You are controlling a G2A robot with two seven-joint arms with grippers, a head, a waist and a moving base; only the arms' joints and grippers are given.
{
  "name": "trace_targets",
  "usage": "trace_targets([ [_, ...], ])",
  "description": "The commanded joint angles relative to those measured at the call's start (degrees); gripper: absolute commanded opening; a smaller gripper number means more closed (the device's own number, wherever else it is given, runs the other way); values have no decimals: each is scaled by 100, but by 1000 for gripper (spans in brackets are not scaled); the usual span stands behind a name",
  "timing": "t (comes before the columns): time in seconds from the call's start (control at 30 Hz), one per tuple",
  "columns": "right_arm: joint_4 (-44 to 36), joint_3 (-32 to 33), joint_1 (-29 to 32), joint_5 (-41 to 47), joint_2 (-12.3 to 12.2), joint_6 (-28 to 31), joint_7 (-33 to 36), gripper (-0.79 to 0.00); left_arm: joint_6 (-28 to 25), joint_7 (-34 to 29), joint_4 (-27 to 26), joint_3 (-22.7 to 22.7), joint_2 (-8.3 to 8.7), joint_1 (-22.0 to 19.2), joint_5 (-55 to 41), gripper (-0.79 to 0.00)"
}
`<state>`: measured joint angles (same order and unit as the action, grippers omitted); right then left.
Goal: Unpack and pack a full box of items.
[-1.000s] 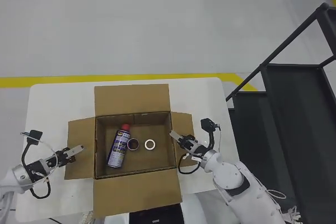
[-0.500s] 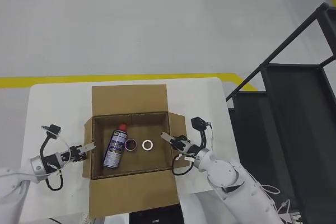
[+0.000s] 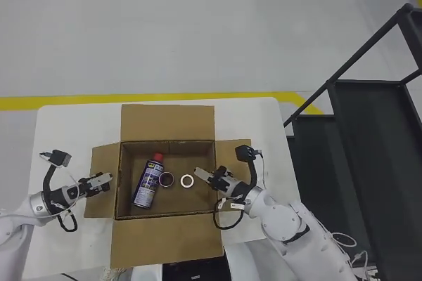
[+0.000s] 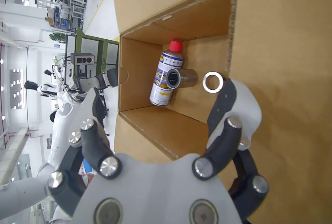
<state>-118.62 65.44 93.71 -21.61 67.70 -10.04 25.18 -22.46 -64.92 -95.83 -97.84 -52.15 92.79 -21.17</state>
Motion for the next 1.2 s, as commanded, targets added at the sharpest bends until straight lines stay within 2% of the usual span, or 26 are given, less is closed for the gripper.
trace_targets([
  [0.0,-41,-158,-137,-95,12,-26,150,0,-158,-56,-87,-77,0,94,-228,0],
  [0.1,-13,-545,-494,-253,62,-277,456,0,-418,-178,-203,-161,-1,200,-574,0],
  [0.2,236,-1124,-1168,-347,181,-1206,1020,0,-803,-474,-237,-186,-12,265,-1239,0],
  [0.3,553,-1706,-1814,-436,341,-1905,1238,0,-803,-474,-237,-186,-12,265,-1239,0],
  [0.47,1316,-2803,-2913,-552,774,-3203,1118,0,-803,-474,-237,-186,-12,265,-1239,0],
  [0.63,2074,-3623,-3598,-339,1283,-4003,804,0,-803,-474,-237,-186,-12,265,-1239,0],
  [0.73,2455,-3976,-3802,-188,1574,-4260,577,0,-803,-474,-237,-186,-12,265,-1239,0],
  [0.87,2936,-4229,-3970,37,1900,-4318,324,0,-803,-474,-237,-186,-12,265,-1239,0],
  [1.17,2936,-4229,-3970,37,1900,-4318,324,0,-803,-474,-237,-186,-12,265,-1239,0],
])
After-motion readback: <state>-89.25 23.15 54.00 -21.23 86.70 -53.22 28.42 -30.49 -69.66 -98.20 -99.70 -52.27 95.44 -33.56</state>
